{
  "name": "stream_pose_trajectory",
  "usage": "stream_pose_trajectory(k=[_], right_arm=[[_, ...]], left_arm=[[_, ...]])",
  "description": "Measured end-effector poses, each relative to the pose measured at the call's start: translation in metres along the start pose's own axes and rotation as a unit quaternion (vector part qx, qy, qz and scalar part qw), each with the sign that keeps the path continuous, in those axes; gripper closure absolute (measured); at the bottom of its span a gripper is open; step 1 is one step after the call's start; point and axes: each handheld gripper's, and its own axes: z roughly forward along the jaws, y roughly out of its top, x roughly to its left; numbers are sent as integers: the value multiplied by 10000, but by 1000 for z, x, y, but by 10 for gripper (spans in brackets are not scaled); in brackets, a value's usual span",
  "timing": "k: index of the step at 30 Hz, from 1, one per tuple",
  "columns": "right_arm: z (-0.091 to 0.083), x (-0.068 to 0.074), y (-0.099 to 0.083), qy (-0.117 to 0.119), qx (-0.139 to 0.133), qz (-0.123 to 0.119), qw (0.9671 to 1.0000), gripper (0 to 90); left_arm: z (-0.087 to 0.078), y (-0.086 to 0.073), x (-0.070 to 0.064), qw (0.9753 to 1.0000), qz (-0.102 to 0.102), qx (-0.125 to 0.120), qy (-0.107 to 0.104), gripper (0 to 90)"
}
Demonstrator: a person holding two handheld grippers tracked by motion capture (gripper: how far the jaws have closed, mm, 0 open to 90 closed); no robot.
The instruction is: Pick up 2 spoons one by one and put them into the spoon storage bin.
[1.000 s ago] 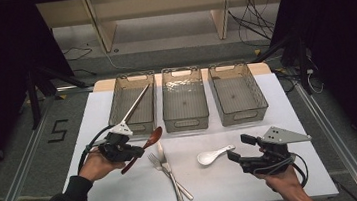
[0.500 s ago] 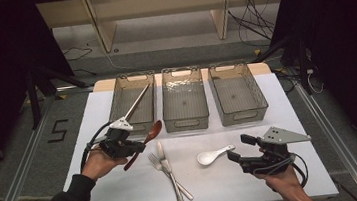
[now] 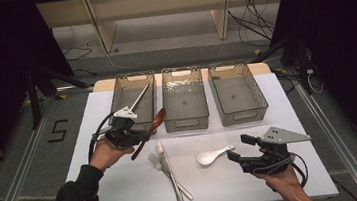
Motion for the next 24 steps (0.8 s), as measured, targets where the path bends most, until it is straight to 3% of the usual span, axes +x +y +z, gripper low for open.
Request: stream_pose_trajectory(k=[11, 24], right_arm=[[0, 0, 0, 15, -1, 8, 10000, 265], [0, -1, 0, 20, -3, 26, 10000, 264]], left_arm=[[15, 39, 3, 9992, -155, -366, -31, 808], [33, 75, 2, 9980, -238, -578, -31, 808]])
